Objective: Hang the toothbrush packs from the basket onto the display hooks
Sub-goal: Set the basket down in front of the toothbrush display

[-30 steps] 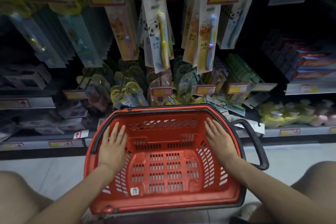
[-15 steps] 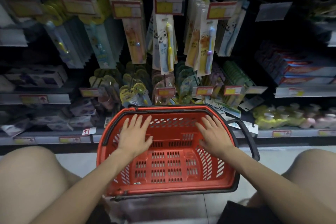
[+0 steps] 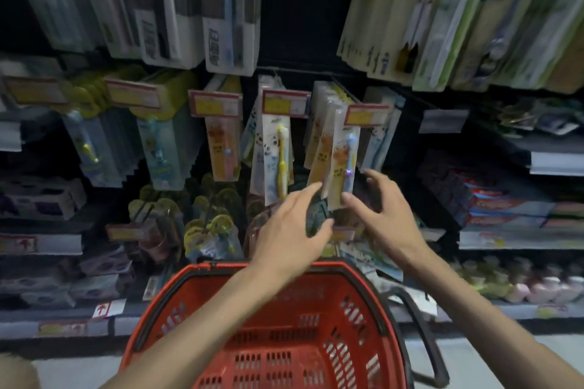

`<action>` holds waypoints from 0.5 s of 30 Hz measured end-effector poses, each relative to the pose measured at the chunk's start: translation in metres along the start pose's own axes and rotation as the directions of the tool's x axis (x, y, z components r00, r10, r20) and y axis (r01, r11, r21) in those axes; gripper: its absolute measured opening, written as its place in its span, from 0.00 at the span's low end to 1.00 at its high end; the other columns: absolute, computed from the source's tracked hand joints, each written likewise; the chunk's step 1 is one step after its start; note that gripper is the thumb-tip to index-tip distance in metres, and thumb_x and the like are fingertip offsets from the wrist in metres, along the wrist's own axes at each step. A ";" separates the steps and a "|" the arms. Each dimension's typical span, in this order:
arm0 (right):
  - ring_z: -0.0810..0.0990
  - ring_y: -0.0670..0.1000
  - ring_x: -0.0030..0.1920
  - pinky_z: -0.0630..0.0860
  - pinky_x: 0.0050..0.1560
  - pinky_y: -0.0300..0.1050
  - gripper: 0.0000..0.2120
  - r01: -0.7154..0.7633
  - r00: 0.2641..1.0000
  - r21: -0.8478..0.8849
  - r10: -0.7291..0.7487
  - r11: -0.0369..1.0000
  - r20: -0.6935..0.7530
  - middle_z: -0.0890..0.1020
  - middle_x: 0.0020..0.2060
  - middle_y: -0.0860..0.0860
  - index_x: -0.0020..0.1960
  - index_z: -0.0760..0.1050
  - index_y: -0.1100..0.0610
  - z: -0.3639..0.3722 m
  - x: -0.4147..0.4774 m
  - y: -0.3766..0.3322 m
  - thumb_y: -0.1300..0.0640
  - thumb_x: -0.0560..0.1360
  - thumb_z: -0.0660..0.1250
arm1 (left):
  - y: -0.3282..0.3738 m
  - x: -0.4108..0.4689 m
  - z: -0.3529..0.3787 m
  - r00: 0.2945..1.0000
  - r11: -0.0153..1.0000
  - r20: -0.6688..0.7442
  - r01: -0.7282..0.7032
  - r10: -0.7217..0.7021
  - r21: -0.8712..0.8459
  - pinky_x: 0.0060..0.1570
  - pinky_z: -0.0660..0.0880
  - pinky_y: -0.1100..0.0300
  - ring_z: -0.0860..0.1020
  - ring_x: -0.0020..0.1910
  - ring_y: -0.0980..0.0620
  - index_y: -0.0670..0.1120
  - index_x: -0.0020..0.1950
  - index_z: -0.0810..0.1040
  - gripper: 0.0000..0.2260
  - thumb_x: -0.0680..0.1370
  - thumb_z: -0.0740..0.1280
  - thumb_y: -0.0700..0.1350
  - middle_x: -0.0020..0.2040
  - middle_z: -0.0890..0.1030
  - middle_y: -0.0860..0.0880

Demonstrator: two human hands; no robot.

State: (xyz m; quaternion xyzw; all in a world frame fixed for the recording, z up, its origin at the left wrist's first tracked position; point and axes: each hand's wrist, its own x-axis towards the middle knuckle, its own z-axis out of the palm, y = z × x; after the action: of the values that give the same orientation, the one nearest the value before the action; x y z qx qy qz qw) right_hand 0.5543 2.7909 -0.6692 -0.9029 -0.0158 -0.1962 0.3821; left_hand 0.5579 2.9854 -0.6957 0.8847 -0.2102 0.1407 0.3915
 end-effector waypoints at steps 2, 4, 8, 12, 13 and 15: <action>0.66 0.44 0.75 0.65 0.72 0.45 0.38 -0.042 0.999 0.121 0.038 0.992 0.030 0.67 0.77 0.44 0.81 0.61 0.47 -0.005 0.028 -0.002 0.37 0.76 0.71 | 0.010 0.036 0.009 0.999 0.991 -0.040 0.028 -0.034 -0.128 0.70 0.67 0.61 0.64 0.77 0.59 0.61 0.83 0.55 0.32 0.82 0.65 0.60 0.80 0.62 0.61; 0.63 0.42 0.77 0.63 0.74 0.45 0.42 -0.071 0.996 0.228 0.056 0.971 0.069 0.64 0.79 0.42 0.82 0.59 0.46 -0.006 0.057 0.000 0.37 0.74 0.72 | 0.014 0.068 0.017 0.996 0.982 -0.079 0.032 -0.048 -0.188 0.71 0.60 0.63 0.58 0.80 0.59 0.60 0.84 0.50 0.36 0.81 0.66 0.61 0.83 0.57 0.60; 0.71 0.40 0.73 0.69 0.71 0.42 0.37 -0.062 0.993 0.419 0.015 0.906 0.115 0.73 0.74 0.41 0.78 0.66 0.45 -0.004 0.108 0.013 0.44 0.73 0.77 | 0.002 0.122 0.033 0.994 0.975 -0.086 0.044 -0.064 -0.217 0.77 0.55 0.59 0.50 0.83 0.58 0.59 0.84 0.39 0.44 0.80 0.67 0.61 0.85 0.44 0.60; 0.79 0.49 0.67 0.78 0.58 0.36 0.29 -0.095 0.990 0.539 0.023 0.837 0.139 0.81 0.66 0.50 0.74 0.72 0.56 0.008 0.141 0.032 0.54 0.74 0.74 | -0.012 0.155 0.046 0.995 0.942 -0.053 0.060 -0.082 -0.331 0.82 0.54 0.49 0.45 0.83 0.61 0.65 0.82 0.36 0.48 0.77 0.71 0.58 0.83 0.40 0.65; 0.80 0.51 0.67 0.79 0.62 0.40 0.32 -0.109 0.986 0.575 0.016 0.811 0.163 0.81 0.66 0.52 0.75 0.70 0.59 0.009 0.146 0.036 0.53 0.74 0.75 | -0.015 0.160 0.047 0.994 0.931 -0.059 0.060 -0.087 -0.360 0.82 0.54 0.48 0.45 0.82 0.62 0.66 0.82 0.37 0.49 0.76 0.73 0.58 0.83 0.41 0.66; 0.81 0.53 0.65 0.79 0.66 0.49 0.37 -0.141 0.977 0.625 0.004 0.768 0.215 0.82 0.63 0.51 0.78 0.67 0.57 0.010 0.160 0.044 0.54 0.73 0.77 | -0.020 0.173 0.052 0.991 0.901 -0.075 0.069 -0.112 -0.429 0.82 0.57 0.46 0.48 0.82 0.62 0.69 0.81 0.40 0.52 0.72 0.76 0.59 0.83 0.45 0.67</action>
State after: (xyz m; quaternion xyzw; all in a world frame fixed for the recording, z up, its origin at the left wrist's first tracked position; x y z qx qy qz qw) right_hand 0.7133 2.7474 -0.6471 -0.7352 -0.0848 -0.0722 0.6686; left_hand 0.7230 2.9126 -0.6704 0.7790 -0.1750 0.1161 0.5908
